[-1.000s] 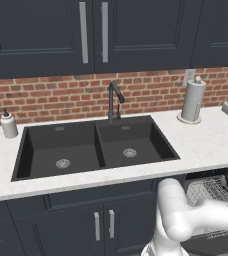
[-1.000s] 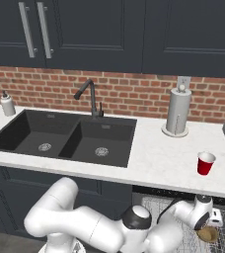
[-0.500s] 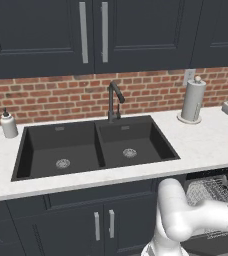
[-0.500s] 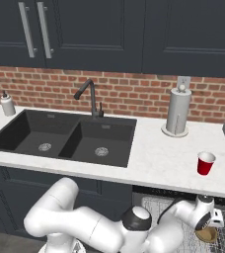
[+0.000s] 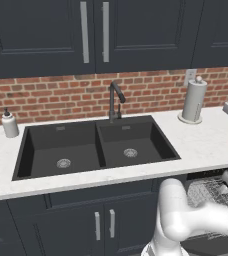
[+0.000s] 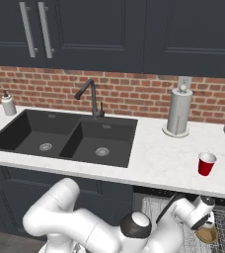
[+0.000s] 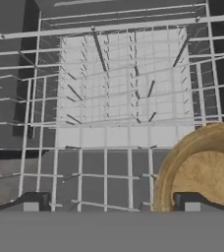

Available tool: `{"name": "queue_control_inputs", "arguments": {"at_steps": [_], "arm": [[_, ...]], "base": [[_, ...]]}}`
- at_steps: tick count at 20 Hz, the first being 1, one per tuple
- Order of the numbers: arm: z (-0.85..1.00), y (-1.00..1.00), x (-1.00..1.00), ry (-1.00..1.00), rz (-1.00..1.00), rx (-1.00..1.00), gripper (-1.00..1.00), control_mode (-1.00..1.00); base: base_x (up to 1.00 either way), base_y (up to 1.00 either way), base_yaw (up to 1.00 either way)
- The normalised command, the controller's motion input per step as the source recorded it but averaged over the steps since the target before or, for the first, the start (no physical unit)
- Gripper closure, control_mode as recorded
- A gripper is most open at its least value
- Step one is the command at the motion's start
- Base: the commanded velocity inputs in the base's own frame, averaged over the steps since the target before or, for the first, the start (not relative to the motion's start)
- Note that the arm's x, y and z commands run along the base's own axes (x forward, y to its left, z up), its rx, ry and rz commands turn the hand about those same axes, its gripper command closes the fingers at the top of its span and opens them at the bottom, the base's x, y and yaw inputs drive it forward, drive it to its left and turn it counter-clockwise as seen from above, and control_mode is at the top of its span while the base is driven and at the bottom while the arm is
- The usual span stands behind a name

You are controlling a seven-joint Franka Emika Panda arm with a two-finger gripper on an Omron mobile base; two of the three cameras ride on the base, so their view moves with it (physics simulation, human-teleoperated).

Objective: Pick up the cup and bowl from the counter, place them in the dishwasher, and close the dishwasher door.

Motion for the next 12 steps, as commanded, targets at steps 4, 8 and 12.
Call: {"name": "queue_control_inputs", "arguments": {"at_steps": [4,8,12], "arm": [[0.61,-0.17,-0.39,-0.26,0.0,0.25,-1.0,-1.0],[0.39,-0.06,-0.21,-0.23,0.0,0.09,-1.0,-1.0],[0.0,0.0,0.02,-0.03,0.0,0.0,-1.0,-1.0]], "base": [[0.0,0.0,0.0],[0.0,0.0,0.0],[0.0,0.0,0.0]]}}
